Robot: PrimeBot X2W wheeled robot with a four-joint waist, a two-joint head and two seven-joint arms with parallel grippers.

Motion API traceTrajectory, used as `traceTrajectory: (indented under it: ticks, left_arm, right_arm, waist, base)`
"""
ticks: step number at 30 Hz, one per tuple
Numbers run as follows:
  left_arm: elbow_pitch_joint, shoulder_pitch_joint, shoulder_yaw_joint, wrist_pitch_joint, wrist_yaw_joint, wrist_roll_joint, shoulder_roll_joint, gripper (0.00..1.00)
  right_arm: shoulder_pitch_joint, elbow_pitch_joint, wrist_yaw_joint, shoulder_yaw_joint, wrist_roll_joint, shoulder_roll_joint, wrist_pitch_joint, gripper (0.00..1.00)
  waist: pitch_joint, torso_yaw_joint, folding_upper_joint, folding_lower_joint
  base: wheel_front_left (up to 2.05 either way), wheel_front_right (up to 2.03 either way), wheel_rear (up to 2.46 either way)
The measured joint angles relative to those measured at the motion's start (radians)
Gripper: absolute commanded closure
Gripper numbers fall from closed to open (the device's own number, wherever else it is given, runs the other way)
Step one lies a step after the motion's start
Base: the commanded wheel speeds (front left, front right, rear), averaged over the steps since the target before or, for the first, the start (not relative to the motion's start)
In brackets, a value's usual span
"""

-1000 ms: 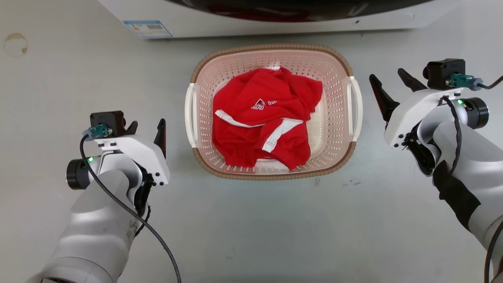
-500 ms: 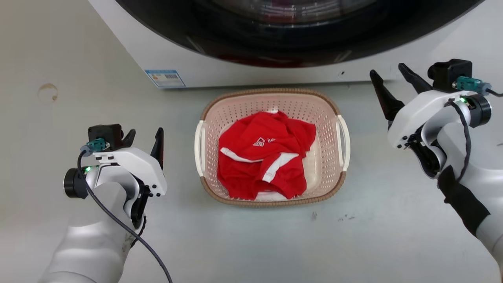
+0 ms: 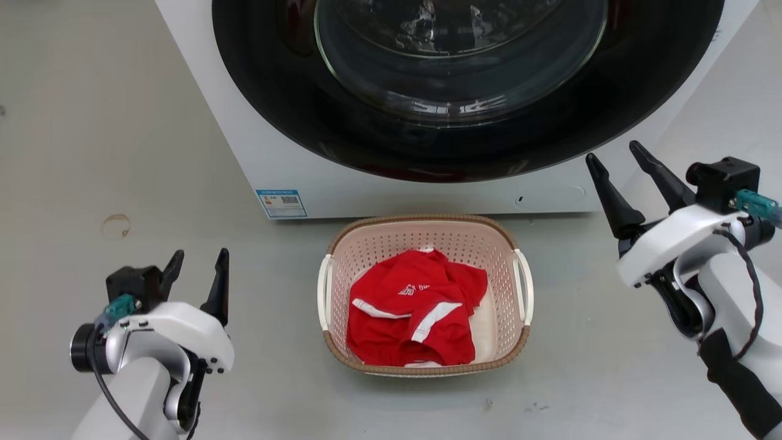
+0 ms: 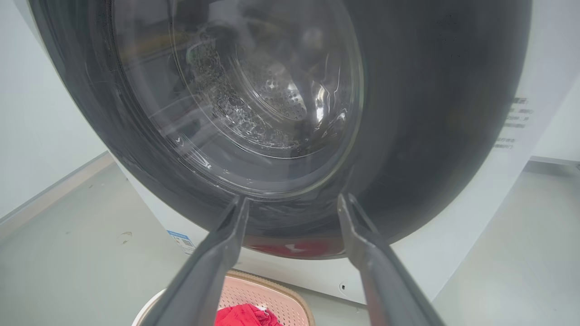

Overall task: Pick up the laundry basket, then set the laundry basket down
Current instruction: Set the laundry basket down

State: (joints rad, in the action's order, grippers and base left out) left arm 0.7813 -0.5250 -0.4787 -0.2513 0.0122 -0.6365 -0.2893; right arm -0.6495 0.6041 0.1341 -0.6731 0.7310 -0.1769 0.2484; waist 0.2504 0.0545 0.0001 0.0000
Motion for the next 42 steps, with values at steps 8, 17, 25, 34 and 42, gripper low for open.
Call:
traceTrajectory:
  ticks: [8,17,25,34,42]
  left_arm:
    - [-0.237,0.210,0.017,0.022,-0.068,0.011,-0.053,0.00]
    - [-0.552,0.418,0.045,0.126,-0.233,0.008,-0.132,0.00]
    - [-0.832,0.575,0.089,0.195,-0.368,0.008,-0.208,0.00]
    - [-0.951,0.584,0.067,0.288,-0.395,0.014,-0.241,0.00]
    - [-0.943,0.582,0.063,0.310,-0.395,0.011,-0.243,0.00]
  right_arm:
    - [0.206,-0.152,-0.001,0.152,-0.039,-0.046,0.000,0.00]
    - [0.391,-0.231,-0.001,0.281,-0.037,-0.061,0.000,0.00]
    - [0.559,-0.321,-0.001,0.475,-0.063,-0.021,0.000,0.00]
    - [0.618,-0.395,-0.001,0.536,-0.125,0.017,-0.059,0.00]
    - [0.618,-0.417,-0.001,0.532,-0.136,0.042,-0.088,0.00]
  waist:
    - [-0.118,0.003,0.0000,-0.0001]
    - [-0.202,0.012,0.0000,-0.0001]
    - [-0.228,0.045,0.0000,-0.0001]
    - [-0.209,0.064,0.0000,-0.0001]
    - [-0.202,0.047,0.0000,-0.0001]
  base:
    - [0.00,0.00,0.00]
    - [0.00,0.00,0.00]
    - [0.00,0.00,0.00]
    - [0.00,0.00,0.00]
    - [0.00,0.00,0.00]
